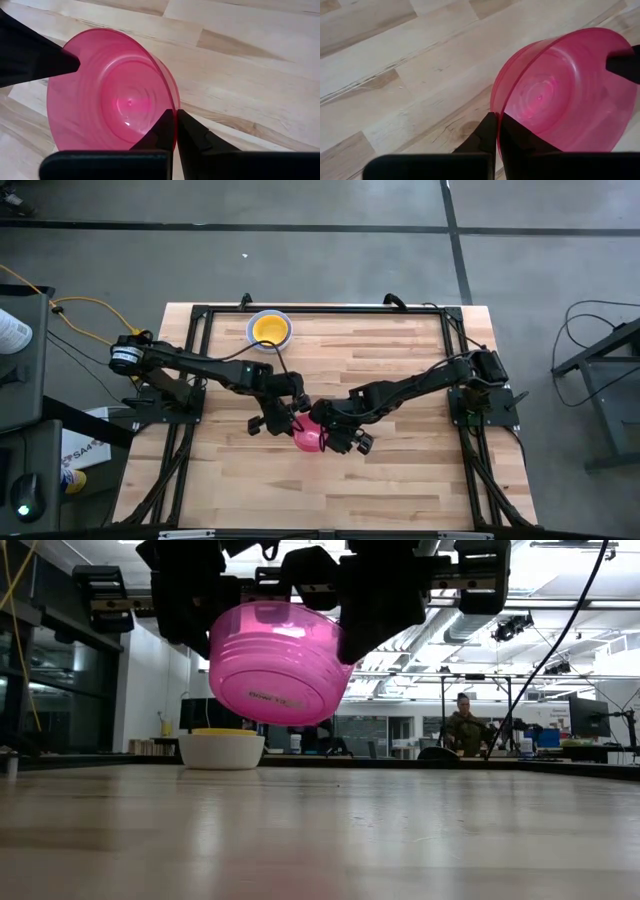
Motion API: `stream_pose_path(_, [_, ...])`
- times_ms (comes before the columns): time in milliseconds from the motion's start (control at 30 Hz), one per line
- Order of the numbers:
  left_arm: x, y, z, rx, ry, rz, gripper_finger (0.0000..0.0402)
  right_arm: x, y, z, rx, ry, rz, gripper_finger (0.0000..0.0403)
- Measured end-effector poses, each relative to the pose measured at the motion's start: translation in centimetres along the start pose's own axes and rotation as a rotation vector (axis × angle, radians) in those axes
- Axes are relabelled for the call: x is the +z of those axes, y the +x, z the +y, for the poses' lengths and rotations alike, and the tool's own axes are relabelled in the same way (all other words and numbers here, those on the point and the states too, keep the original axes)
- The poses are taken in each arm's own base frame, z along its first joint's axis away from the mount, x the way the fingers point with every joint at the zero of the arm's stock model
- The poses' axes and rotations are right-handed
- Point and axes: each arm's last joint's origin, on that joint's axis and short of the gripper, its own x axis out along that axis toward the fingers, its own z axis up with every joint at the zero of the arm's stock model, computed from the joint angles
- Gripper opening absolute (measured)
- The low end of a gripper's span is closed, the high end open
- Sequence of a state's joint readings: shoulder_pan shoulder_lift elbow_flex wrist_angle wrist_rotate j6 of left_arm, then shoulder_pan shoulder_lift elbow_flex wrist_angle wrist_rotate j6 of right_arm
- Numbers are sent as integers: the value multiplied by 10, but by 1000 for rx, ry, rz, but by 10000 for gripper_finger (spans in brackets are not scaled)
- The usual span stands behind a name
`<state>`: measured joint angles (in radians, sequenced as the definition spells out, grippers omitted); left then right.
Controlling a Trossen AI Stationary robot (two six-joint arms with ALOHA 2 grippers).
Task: Nest bowls inside each other
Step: Stack the red bowl on top of the yellow bowl
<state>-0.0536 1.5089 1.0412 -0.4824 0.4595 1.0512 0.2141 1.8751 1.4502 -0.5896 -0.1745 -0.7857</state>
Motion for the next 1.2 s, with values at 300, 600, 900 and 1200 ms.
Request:
stream_pose_path(300, [0,0,0,-2,-9,1,1,14,2,9,-106,-44,57,39])
stream_pose_path(600, [0,-1,1,12,-17,-4,0,28,5,20,-214,-83,107,103])
stream_pose_path(900, [0,-1,1,8,-40,-2,0,38,2,28,-361,-61,193,121])
stream_pose_path(1200, [0,-1,0,1,-61,7,0,57,-17,41,-570,-69,243,134])
